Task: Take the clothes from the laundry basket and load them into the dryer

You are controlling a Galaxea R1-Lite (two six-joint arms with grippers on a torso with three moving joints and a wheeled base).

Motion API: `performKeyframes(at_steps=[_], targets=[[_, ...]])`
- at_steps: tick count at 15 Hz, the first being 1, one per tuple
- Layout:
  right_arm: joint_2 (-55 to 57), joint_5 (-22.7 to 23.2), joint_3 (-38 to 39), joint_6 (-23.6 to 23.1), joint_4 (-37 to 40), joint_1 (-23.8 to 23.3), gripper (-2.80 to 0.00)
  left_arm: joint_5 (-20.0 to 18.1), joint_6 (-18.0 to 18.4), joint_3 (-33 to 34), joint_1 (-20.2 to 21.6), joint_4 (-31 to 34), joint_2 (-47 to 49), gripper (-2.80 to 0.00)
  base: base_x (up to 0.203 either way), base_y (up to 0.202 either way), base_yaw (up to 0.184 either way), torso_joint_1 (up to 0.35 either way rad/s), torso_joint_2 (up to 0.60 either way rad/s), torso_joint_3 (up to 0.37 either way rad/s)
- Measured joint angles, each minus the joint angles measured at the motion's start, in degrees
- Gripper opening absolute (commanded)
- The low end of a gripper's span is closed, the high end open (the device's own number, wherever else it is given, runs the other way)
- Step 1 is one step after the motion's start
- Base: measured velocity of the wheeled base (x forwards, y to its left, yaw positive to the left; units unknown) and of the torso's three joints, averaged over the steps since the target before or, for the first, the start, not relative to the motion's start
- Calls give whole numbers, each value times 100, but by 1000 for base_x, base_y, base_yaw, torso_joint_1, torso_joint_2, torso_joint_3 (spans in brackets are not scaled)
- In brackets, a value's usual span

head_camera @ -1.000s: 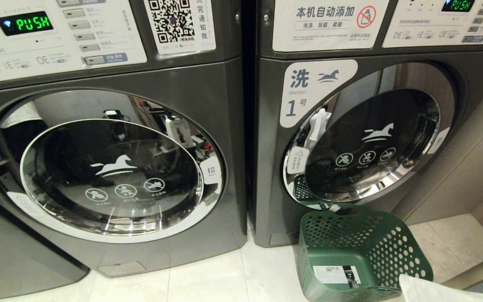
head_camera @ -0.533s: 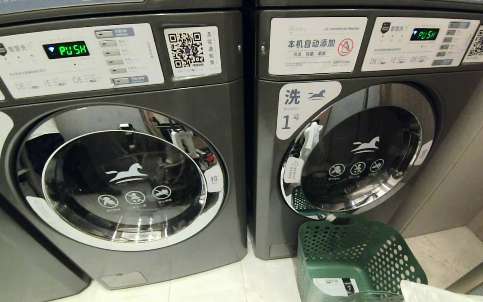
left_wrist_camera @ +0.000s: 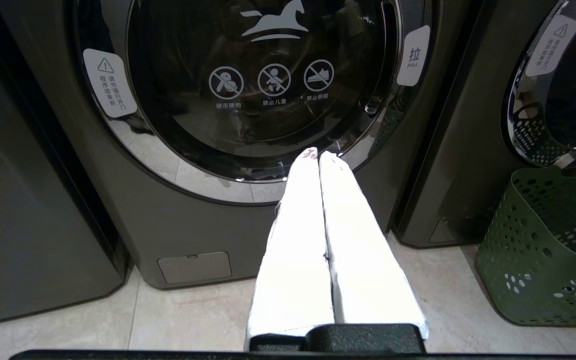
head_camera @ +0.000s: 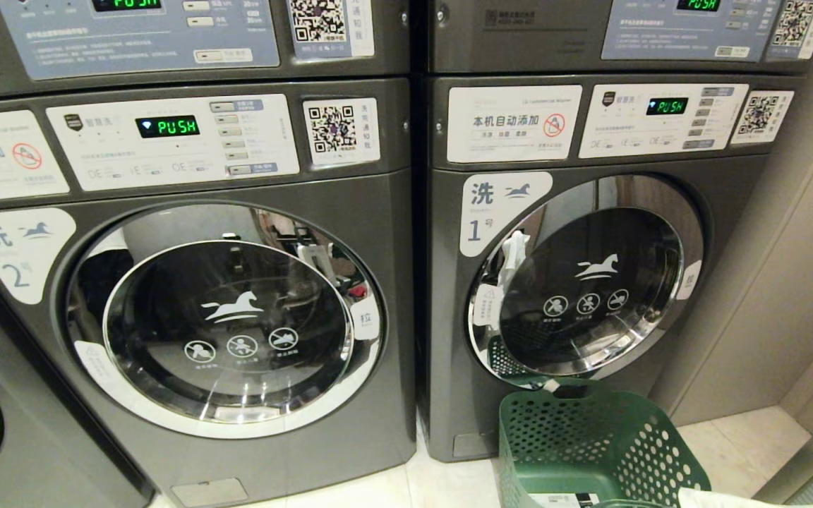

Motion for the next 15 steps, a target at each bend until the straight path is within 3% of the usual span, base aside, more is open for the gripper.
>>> performKeyframes(at_steps=[4, 13, 15], targets=[[0, 1, 0, -6, 2, 0, -280, 0, 1, 0, 0, -1, 0, -280, 0, 0, 0, 3, 1, 149], [0, 0, 0, -10, 2, 0, -280, 0, 1, 0, 0, 1, 0, -280, 0, 0, 0, 1, 0, 9], [0, -2, -3, -10, 6, 0, -280, -1, 0, 0, 5, 1, 0, -280, 3, -13, 140, 4, 3, 4]])
